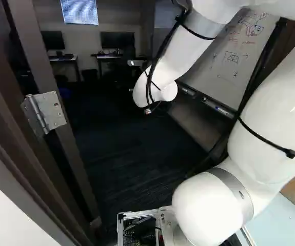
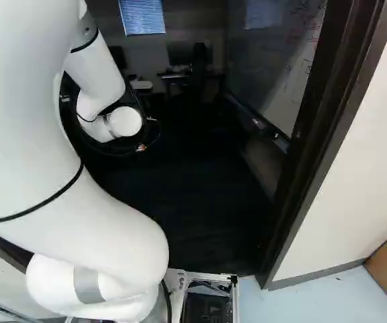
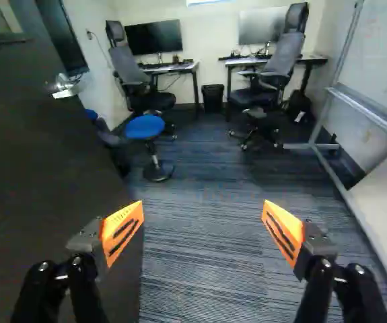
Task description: Open the door and move inside
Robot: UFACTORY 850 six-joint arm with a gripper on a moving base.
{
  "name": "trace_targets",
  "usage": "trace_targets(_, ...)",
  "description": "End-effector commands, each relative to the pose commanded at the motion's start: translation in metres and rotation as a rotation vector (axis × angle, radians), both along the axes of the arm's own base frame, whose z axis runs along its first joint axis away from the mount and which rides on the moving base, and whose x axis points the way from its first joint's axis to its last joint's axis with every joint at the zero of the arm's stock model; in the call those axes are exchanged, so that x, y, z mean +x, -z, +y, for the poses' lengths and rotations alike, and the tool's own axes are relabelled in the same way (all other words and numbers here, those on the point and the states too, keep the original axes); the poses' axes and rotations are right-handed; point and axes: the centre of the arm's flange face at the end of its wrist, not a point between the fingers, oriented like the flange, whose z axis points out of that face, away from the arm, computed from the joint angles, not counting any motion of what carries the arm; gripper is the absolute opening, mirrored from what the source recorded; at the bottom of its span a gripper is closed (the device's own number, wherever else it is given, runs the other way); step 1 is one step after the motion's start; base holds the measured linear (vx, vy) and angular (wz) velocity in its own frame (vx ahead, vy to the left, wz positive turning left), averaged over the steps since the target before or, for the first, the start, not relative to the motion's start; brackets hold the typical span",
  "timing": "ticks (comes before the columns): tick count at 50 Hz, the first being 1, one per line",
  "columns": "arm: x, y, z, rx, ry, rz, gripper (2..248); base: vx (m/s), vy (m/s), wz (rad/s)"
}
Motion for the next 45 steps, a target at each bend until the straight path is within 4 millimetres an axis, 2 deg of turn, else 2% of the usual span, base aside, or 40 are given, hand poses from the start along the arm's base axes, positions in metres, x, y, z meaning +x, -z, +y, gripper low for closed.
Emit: trace_targets(45, -0.008, 0.0, -0.07, 0.058, 0.229, 0.007, 247, 0.0, 0.0, 0.0)
